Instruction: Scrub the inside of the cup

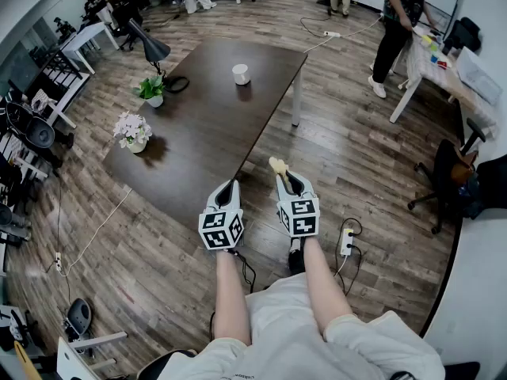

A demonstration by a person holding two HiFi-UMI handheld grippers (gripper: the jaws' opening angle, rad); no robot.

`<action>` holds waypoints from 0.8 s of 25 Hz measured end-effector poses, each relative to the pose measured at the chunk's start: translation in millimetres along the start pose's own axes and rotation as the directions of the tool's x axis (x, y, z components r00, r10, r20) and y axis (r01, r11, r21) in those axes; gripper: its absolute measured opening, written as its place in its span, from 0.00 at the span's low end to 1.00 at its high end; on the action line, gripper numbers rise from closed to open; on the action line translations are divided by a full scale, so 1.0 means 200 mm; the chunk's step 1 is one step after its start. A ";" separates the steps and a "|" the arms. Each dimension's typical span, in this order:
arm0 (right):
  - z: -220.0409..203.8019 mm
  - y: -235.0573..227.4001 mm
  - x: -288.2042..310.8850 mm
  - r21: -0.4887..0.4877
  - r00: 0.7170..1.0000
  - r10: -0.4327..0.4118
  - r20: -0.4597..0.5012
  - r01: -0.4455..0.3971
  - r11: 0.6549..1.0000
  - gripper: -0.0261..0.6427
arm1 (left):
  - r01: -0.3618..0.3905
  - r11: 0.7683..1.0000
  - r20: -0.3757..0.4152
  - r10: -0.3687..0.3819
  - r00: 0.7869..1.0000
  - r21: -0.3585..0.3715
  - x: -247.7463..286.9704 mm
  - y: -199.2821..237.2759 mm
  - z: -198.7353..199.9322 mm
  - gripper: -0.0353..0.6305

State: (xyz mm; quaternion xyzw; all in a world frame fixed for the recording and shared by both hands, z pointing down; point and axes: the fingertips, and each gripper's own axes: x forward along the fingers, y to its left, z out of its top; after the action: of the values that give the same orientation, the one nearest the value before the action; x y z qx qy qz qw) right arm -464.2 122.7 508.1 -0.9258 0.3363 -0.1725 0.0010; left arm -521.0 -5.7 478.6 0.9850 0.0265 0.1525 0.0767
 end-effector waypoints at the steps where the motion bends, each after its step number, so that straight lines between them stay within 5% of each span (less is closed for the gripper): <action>1: 0.01 -0.03 0.03 0.000 1.000 -0.007 -0.001 0.007 1.000 0.17 | 0.001 1.000 -0.002 -0.001 1.000 -0.002 0.05 0.00 0.01 0.05; 20: 0.21 -0.66 0.54 0.087 0.999 0.004 0.041 -0.008 0.996 0.17 | -0.090 0.994 -0.034 0.092 0.995 0.067 0.78 -0.03 0.22 0.05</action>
State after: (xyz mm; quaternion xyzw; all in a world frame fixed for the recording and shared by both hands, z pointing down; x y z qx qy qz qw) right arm -291.9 152.1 517.9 -0.9272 0.3311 -0.1680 0.0487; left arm -358.9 4.7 482.3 0.9842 -0.0121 0.1729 0.0369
